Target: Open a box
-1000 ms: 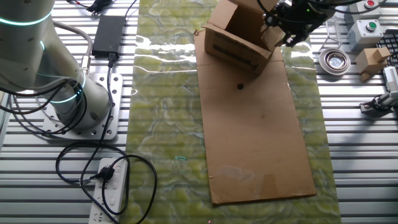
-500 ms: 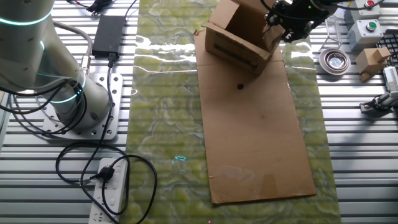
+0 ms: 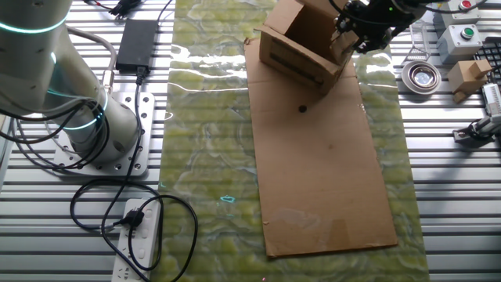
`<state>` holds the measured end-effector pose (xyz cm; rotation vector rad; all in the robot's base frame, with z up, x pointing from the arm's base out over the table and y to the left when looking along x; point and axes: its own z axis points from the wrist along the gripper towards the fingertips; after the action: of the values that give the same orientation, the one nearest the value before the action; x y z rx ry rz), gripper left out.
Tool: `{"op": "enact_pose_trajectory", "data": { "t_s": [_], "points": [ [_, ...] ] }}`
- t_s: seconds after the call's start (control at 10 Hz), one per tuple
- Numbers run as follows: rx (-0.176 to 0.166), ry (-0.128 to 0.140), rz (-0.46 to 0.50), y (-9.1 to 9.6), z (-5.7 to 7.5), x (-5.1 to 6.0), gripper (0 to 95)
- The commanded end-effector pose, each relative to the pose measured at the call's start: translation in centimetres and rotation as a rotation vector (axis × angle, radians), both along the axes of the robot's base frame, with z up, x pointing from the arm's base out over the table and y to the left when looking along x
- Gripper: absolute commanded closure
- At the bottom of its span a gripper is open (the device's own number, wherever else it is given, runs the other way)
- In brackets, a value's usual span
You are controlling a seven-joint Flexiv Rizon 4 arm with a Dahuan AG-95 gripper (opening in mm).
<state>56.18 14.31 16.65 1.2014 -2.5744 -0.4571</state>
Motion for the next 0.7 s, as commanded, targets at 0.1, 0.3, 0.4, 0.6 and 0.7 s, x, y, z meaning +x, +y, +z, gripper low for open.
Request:
{"op": "enact_pose_trajectory", "data": {
  "t_s": [0.1, 0.3, 0.4, 0.6, 0.7],
  "points": [
    [-0.007, 0.010, -0.002, -0.03, 0.07, -0.02, 95.0],
    [-0.011, 0.015, 0.000, -0.03, 0.17, -0.04, 95.0],
    [-0.012, 0.016, 0.001, -0.02, 0.22, -0.05, 95.0],
    [-0.012, 0.018, 0.005, -0.07, 0.38, -0.06, 95.0],
    [-0.014, 0.016, 0.014, -0.20, 0.52, -0.01, 95.0]
  ]
}}
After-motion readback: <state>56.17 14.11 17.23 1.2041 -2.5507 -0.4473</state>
